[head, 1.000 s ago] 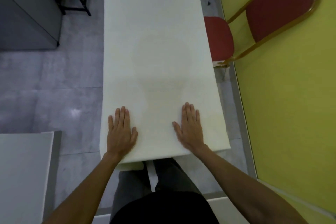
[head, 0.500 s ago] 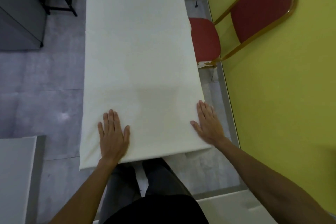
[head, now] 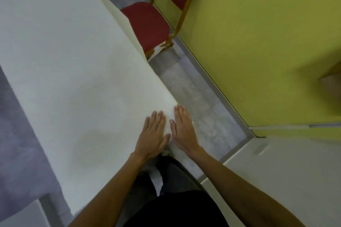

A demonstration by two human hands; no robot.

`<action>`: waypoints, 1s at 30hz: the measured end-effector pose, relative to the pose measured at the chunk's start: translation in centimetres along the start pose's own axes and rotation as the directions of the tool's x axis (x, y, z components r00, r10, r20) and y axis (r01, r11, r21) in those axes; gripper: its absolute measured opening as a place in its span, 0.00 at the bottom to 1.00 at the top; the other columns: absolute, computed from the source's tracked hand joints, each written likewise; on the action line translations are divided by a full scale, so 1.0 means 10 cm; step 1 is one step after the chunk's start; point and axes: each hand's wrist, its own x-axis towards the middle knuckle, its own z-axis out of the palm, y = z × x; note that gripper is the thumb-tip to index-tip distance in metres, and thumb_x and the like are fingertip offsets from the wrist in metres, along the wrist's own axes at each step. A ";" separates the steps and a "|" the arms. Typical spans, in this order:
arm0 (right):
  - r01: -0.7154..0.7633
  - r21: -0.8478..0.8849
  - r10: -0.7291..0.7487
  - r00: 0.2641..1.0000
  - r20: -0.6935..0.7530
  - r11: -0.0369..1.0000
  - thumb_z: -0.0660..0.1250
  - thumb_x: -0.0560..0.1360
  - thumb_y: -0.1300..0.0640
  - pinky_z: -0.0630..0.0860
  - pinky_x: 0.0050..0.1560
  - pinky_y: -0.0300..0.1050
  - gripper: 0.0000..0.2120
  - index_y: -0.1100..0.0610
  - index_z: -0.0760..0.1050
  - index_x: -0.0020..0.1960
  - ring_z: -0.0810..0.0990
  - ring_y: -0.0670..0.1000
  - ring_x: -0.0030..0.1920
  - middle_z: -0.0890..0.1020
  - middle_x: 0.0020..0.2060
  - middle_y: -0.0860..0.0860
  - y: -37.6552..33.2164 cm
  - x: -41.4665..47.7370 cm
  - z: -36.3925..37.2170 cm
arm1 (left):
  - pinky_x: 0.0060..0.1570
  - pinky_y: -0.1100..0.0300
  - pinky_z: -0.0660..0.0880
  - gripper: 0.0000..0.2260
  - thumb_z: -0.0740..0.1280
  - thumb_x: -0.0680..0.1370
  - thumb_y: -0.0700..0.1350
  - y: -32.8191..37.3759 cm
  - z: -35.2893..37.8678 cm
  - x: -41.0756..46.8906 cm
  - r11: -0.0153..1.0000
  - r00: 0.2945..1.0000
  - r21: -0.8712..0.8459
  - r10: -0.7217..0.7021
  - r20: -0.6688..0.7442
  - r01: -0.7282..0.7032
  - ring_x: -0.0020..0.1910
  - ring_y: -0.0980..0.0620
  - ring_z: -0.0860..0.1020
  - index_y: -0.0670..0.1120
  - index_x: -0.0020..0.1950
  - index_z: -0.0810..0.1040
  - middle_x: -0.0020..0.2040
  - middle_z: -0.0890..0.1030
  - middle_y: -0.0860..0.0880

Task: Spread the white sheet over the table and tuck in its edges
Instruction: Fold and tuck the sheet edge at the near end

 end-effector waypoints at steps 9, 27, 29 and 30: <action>-0.302 0.472 0.384 0.919 -0.086 0.828 0.60 0.82 0.61 0.72 0.71 0.46 0.19 0.58 0.72 0.73 0.76 0.50 0.68 0.78 0.68 0.52 0.29 -0.31 -0.01 | 0.78 0.42 0.50 0.31 0.46 0.82 0.58 0.36 -0.09 0.72 0.907 0.897 0.095 0.381 0.225 -0.409 0.80 0.41 0.49 0.41 0.80 0.56 0.81 0.55 0.42; -0.676 0.023 0.615 0.684 0.393 0.737 0.62 0.81 0.51 0.73 0.45 0.46 0.13 0.58 0.81 0.56 0.82 0.58 0.51 0.83 0.52 0.56 0.96 -0.69 0.21 | 0.69 0.42 0.65 0.14 0.58 0.78 0.52 0.51 -0.01 1.03 0.838 0.858 0.189 0.485 0.172 -0.511 0.57 0.44 0.76 0.50 0.53 0.80 0.55 0.81 0.47; -0.678 0.015 0.613 0.674 0.413 0.735 0.63 0.81 0.52 0.78 0.50 0.47 0.12 0.56 0.81 0.58 0.82 0.57 0.52 0.83 0.53 0.56 0.97 -0.86 0.22 | 0.68 0.41 0.66 0.15 0.57 0.78 0.53 0.52 -0.04 1.02 0.840 0.854 0.165 0.492 0.170 -0.517 0.57 0.43 0.77 0.50 0.54 0.81 0.55 0.81 0.47; -0.679 0.022 0.610 0.673 0.418 0.734 0.63 0.82 0.52 0.78 0.52 0.48 0.12 0.57 0.80 0.59 0.82 0.58 0.53 0.83 0.54 0.56 0.95 -0.94 0.26 | 0.68 0.41 0.65 0.15 0.57 0.78 0.53 0.52 -0.05 1.02 0.839 0.851 0.158 0.496 0.172 -0.521 0.57 0.43 0.77 0.50 0.54 0.81 0.55 0.81 0.47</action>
